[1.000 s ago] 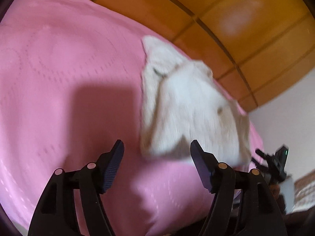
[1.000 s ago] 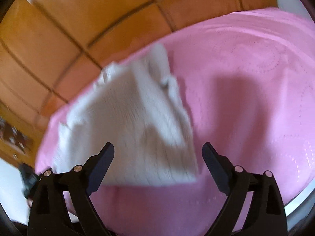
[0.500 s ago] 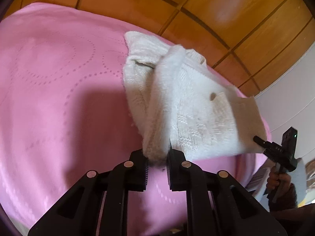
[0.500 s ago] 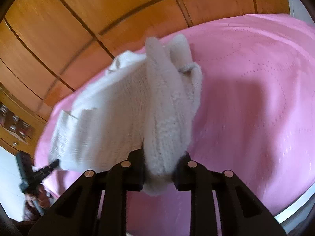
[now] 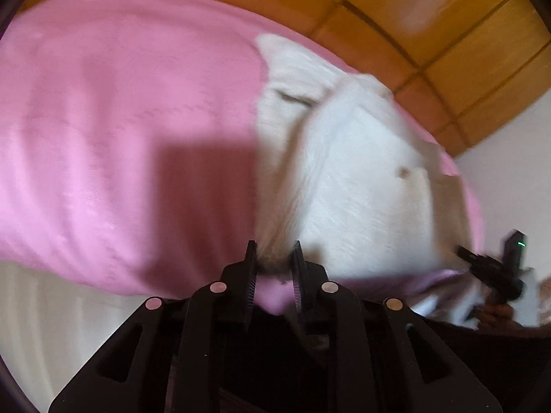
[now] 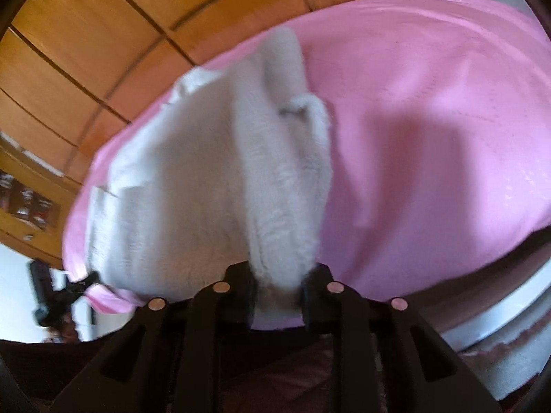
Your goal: Fold small clothes
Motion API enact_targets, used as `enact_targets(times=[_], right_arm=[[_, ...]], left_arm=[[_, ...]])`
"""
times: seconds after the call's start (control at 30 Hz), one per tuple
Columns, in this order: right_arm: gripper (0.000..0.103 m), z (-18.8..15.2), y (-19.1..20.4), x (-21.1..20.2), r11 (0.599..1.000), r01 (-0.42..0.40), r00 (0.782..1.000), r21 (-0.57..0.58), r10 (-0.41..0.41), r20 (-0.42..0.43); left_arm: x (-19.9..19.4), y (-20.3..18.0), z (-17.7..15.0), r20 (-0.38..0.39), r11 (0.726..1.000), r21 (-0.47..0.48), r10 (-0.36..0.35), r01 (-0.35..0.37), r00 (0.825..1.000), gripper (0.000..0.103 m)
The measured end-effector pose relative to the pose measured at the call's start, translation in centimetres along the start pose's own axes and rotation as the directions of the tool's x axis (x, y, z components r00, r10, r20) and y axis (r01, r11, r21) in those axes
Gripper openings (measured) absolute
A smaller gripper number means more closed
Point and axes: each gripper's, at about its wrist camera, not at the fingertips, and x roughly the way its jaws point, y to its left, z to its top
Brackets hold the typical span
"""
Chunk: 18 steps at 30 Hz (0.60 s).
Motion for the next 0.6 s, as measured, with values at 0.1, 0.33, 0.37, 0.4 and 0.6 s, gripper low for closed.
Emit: enact_targets(times=[0.1,0.33,0.37,0.4,0.6], right_arm=[[0.048,1.4,1.3,-1.1,0.996,0.074,0.994,-0.041,-0.07,0.082],[0.053,3.9,8.8,0.4,0.952,0.115,0.98,-0.283,-0.063,0.187],[0.053,4.0,9.6,1.3,0.94,0.132,0.98,-0.316,-0.076,0.184],[0.053,4.1,10.3,2.3,0.926,0.152,0.979,-0.345,-0.094,0.18],[0.033,4.7,9.9,8.3,0.889,0.254,0.966,-0.381,-0.214,0.144]], left_arm=[[-1.8,-1.5,1.7,0.107,0.998,0.069,0.003,-0.01,0.994,0.024],[0.9,-9.7,3.7,0.111,0.922,0.387,-0.055,0.008,0.992,0.024],[1.8,-9.9,3.4,0.095,0.912,0.409,-0.046,0.003,0.994,0.024],[2.9,-10.2,3.6,0.078,0.904,0.427,-0.028,-0.008,0.997,0.024],[8.0,-10.5,4.6,0.036,0.901,0.428,0.058,-0.068,0.998,0.058]])
